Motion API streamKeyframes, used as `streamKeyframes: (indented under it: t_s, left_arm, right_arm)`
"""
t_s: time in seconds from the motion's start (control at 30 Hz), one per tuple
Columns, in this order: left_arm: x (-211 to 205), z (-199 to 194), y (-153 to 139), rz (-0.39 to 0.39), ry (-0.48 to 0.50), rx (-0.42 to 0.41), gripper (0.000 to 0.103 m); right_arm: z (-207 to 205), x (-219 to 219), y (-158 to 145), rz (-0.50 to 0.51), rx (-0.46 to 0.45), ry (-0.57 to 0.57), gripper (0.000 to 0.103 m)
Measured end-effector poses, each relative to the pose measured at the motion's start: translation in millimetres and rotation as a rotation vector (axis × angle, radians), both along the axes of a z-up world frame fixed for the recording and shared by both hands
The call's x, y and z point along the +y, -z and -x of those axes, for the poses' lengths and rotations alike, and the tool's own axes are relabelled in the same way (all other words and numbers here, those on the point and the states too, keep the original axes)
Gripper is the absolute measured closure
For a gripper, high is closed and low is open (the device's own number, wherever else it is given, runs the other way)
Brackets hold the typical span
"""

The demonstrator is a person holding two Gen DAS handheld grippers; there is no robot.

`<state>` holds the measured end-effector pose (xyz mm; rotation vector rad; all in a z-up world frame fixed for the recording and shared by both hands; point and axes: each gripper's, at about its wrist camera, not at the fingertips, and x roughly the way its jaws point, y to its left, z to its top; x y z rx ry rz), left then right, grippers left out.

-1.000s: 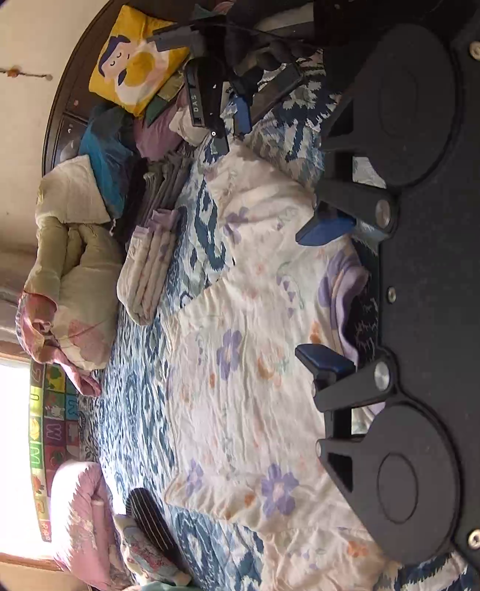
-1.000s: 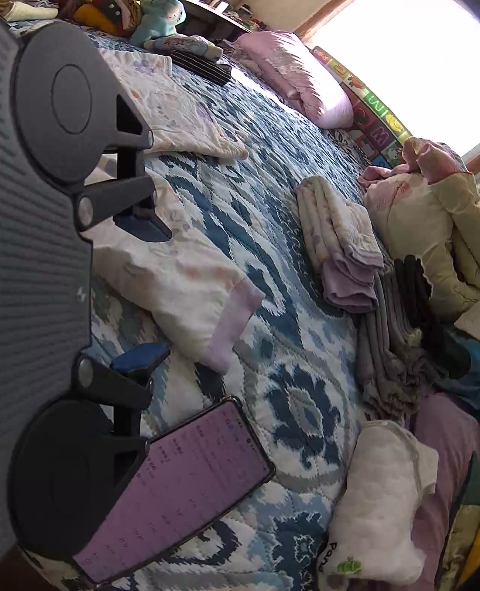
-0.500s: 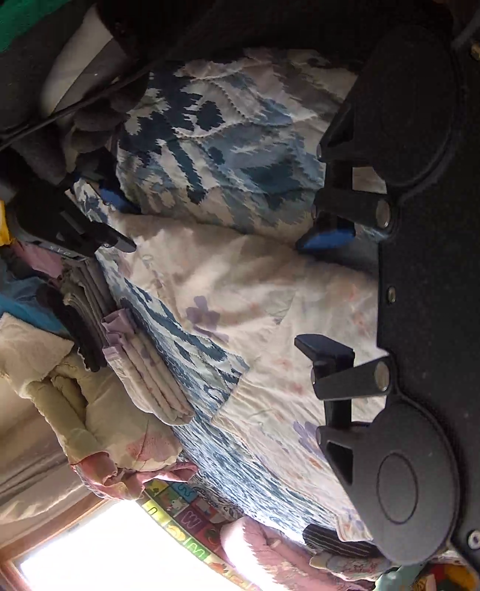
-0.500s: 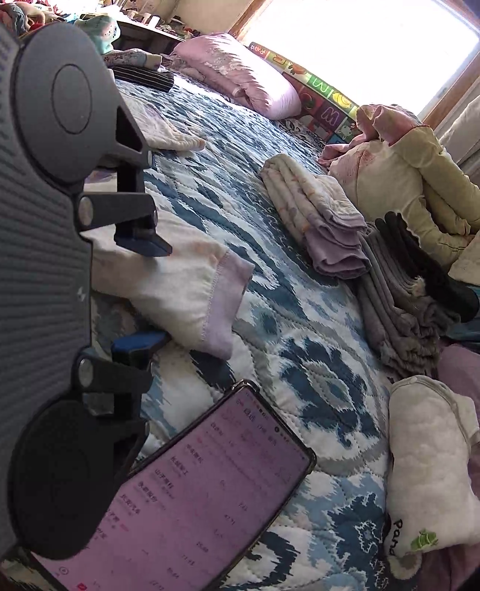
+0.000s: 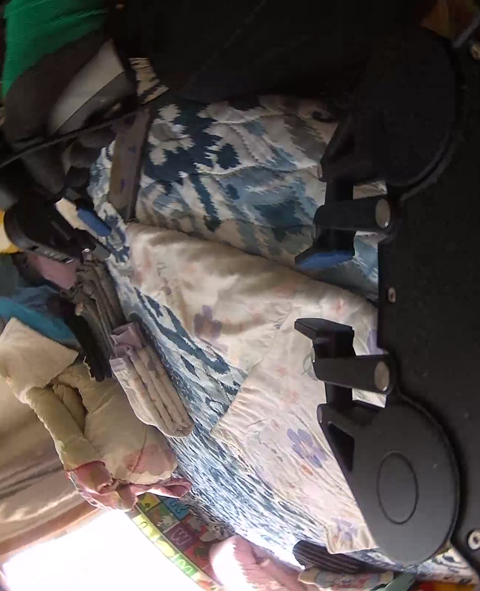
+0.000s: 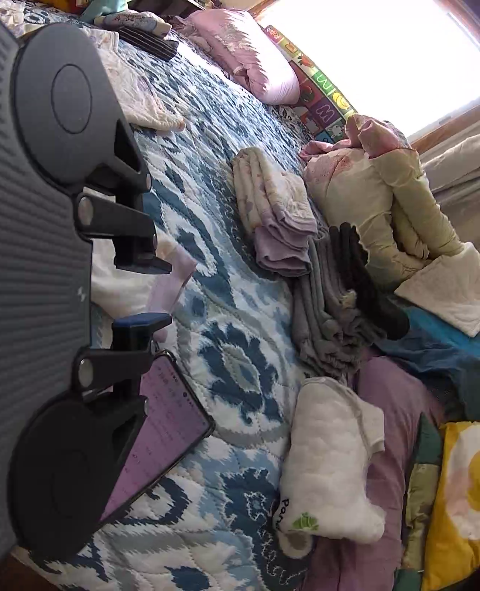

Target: Fold clothes

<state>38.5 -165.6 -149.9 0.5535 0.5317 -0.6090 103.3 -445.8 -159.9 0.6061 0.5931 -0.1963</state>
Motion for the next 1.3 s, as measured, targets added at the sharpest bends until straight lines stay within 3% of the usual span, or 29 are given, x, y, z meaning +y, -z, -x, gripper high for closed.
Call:
streamKeyframes:
  t_s: [0.07,0.13,0.17,0.2,0.27,0.3,0.33,0.4,0.43,0.47,0.57,0.63,0.67,0.73,0.8,0.83,0.9,1.0,1.03,1.07,1.1,1.13,1.17,1.23,1.3]
  left_arm:
    - [4,-12,-3,0.093,-0.08,0.081,0.073]
    - [6,-28,14,0.104,-0.141,0.24,0.064]
    - [10,-28,19,0.109,-0.144,0.273,0.064]
    - [16,-21,17,0.131,-0.141,0.255,0.063]
    - [33,-9,8,0.171,-0.149,0.263,0.062]
    - [46,-6,2,0.205,-0.174,0.266,0.062]
    - [63,-4,-4,0.242,-0.224,0.259,0.062]
    - [98,-1,-18,0.314,-0.336,0.239,0.062]
    - [119,-2,-23,0.357,-0.402,0.233,0.062]
    - [141,-5,-26,0.395,-0.473,0.221,0.062]
    - [206,-17,-31,0.491,-0.689,0.171,0.062]
    - [243,-29,-26,0.56,-0.782,0.156,0.062]
    - [257,-35,-18,0.56,-0.812,0.145,0.06]
    - [282,-58,16,0.451,-0.933,0.242,0.055]
    - [314,-52,13,0.621,-0.962,0.261,0.063]
    - [319,-48,3,0.632,-0.983,0.238,0.067]
    - [322,-41,-15,0.619,-0.98,0.135,0.062]
    - [332,-54,-24,0.628,-0.977,0.107,0.059]
    - [334,-60,-22,0.608,-0.988,0.105,0.057]
    - [340,-73,-13,0.543,-1.034,0.121,0.051]
    - [348,-87,2,0.46,-1.124,0.165,0.052]
    - [363,-88,10,0.498,-1.155,0.175,0.061]
    - [373,-83,7,0.575,-1.158,0.157,0.062]
    - [379,-72,-8,0.571,-1.191,0.085,0.062]
    - [377,-68,-21,0.597,-1.151,0.053,0.062]
  right_arm:
    - [-2,12,-6,-0.026,-0.022,-0.087,0.078]
    - [-10,41,0,-0.088,-0.014,-0.253,0.078]
    - [-14,56,3,-0.119,-0.01,-0.337,0.078]
    - [-18,70,7,-0.147,-0.003,-0.415,0.079]
    - [-26,85,32,-0.116,0.108,-0.43,0.084]
    - [-29,91,44,-0.101,0.157,-0.436,0.097]
    - [-23,89,50,-0.097,0.118,-0.416,0.103]
    - [-20,80,46,-0.17,0.135,-0.377,0.103]
    - [-18,82,39,-0.15,0.139,-0.371,0.103]
    - [-14,85,32,-0.136,0.122,-0.379,0.092]
    - [-2,95,18,-0.143,0.069,-0.425,0.071]
    - [4,105,12,-0.133,0.032,-0.475,0.07]
    - [6,111,10,-0.127,0.007,-0.504,0.07]
    - [6,123,12,-0.097,-0.018,-0.547,0.071]
    - [3,127,26,-0.083,0.018,-0.543,0.072]
    - [4,126,35,-0.09,0.02,-0.535,0.072]
    - [14,117,51,-0.136,-0.039,-0.524,0.075]
    - [12,109,55,-0.213,-0.042,-0.494,0.076]
    - [11,109,55,-0.22,-0.044,-0.49,0.076]
    - [11,108,56,-0.226,-0.045,-0.486,0.076]
    - [11,110,55,-0.215,-0.047,-0.489,0.076]
    - [11,111,55,-0.211,-0.048,-0.49,0.076]
    - [12,111,55,-0.207,-0.049,-0.491,0.076]
    - [12,110,55,-0.212,-0.051,-0.487,0.076]
    - [13,109,56,-0.225,-0.055,-0.482,0.076]
